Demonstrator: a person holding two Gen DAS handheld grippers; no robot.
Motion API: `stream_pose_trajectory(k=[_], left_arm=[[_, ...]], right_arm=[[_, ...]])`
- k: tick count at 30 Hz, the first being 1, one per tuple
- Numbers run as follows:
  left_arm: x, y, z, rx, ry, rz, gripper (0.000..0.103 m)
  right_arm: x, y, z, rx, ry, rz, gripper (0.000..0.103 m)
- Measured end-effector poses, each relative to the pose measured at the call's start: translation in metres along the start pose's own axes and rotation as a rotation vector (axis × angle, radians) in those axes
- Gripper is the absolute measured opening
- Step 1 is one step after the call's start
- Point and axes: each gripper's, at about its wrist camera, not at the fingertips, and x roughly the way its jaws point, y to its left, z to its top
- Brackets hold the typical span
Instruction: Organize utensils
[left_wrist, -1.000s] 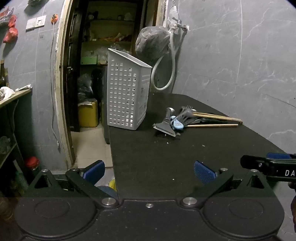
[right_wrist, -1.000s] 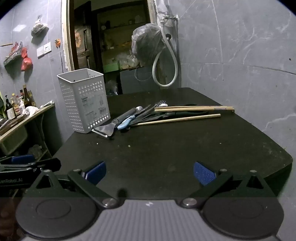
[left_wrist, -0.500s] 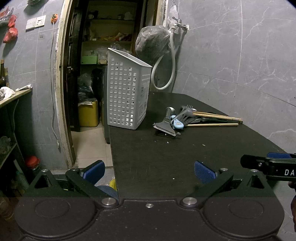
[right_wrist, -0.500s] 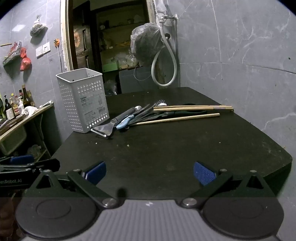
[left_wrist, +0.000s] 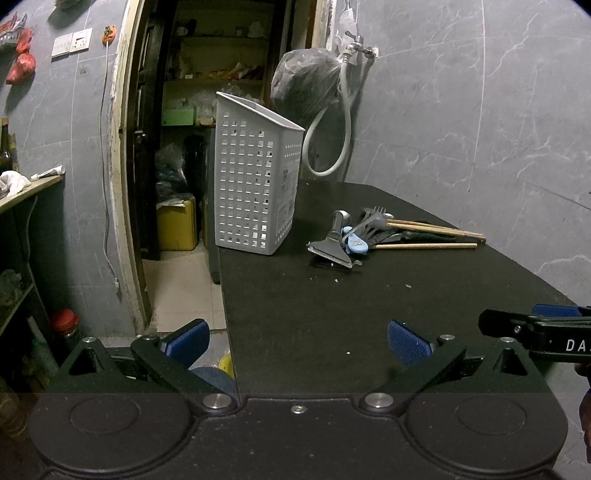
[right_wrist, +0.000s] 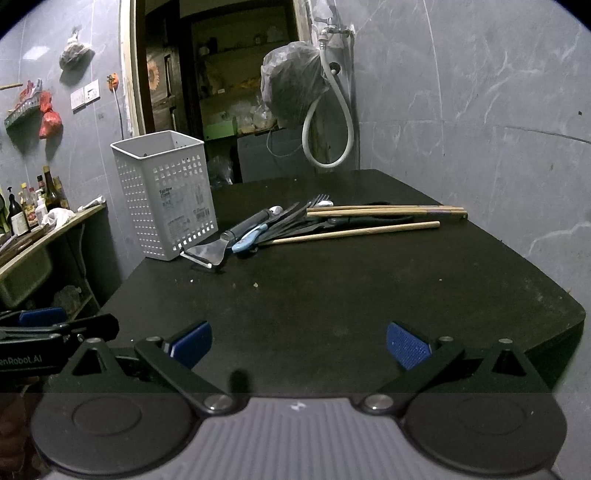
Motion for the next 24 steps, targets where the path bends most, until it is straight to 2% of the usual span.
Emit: stream_pose_trajectory(k=[24], left_arm=[[0.0069,0.0009,-0.0062,0.002,0.005,0.001,0.102]], right_arm=[[0.0000,0.0000,-0.0004,0.000,0.004,-0.001,0.103]])
